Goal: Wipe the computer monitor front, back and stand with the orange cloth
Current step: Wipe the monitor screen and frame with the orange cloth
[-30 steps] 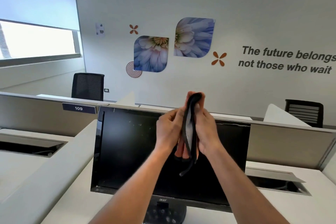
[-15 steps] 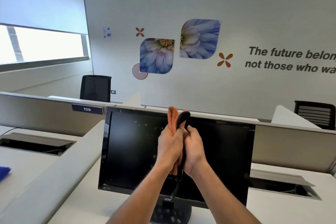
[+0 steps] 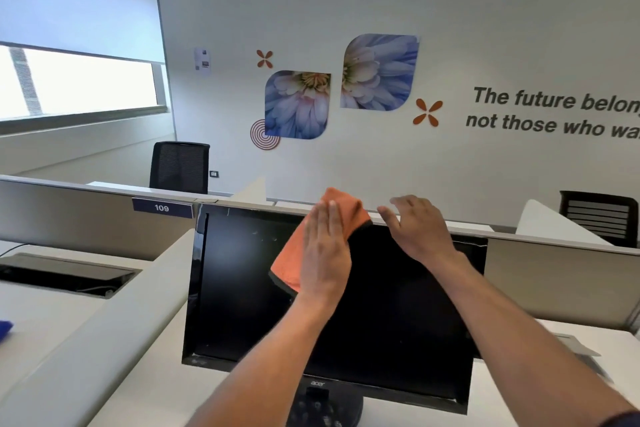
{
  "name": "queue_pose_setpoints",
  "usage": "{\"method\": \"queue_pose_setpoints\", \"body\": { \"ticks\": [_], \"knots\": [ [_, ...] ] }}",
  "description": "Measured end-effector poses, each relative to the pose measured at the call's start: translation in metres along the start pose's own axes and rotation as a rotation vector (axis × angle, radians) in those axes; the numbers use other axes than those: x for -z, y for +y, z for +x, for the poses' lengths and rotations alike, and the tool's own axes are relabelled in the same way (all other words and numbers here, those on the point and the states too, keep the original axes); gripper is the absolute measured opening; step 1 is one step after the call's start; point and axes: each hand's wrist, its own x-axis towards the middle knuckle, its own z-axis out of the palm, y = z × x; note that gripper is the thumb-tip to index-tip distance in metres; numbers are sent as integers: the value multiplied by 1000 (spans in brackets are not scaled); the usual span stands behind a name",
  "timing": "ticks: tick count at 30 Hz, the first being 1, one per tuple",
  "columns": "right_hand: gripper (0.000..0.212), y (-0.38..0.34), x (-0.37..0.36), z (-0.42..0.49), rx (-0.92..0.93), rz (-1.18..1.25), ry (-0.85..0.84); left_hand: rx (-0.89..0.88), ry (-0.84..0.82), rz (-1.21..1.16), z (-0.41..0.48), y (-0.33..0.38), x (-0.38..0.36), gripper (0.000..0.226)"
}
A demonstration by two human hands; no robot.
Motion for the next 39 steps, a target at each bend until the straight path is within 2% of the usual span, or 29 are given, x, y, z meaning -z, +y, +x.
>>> {"method": "queue_pose_setpoints", "body": {
  "ticks": [2,4,7,12,14,17,21,26,28,33,36,39],
  "knots": [
    [46,13,-4,1,47,-63,-200,-134,-70,132,-16,0,-25,63],
    [41,19,-5,-3,91,-72,-278,-210,-112,226,-28,3,-41,78],
    [35,20,-5,-2,112,-39,-233,-184,-162,286,-35,8,-56,100],
    [36,27,-14,-1,131,-56,-172,-131,-174,344,-29,-2,-62,92],
    [36,29,-18,0,118,-51,-165,-84,-154,337,-25,-14,-58,91],
    [37,31,-20,0,100,-34,-173,76,-98,297,-17,-40,-42,83],
    [37,29,-21,-1,107,-29,-153,277,-123,280,-6,-75,-16,91],
    [36,30,-20,-3,123,-29,-121,336,-141,184,-4,-59,-15,99],
    [36,32,-23,-3,121,-30,-105,291,-138,174,-9,-37,-28,96],
    [39,32,-25,-2,142,-43,-57,-76,-192,194,-40,20,-70,86],
    [42,36,-24,-3,141,-24,-60,-79,-242,246,-44,27,-74,79],
    [35,35,-24,-1,128,-25,-85,-79,-245,271,-40,4,-69,77]
  ]
}}
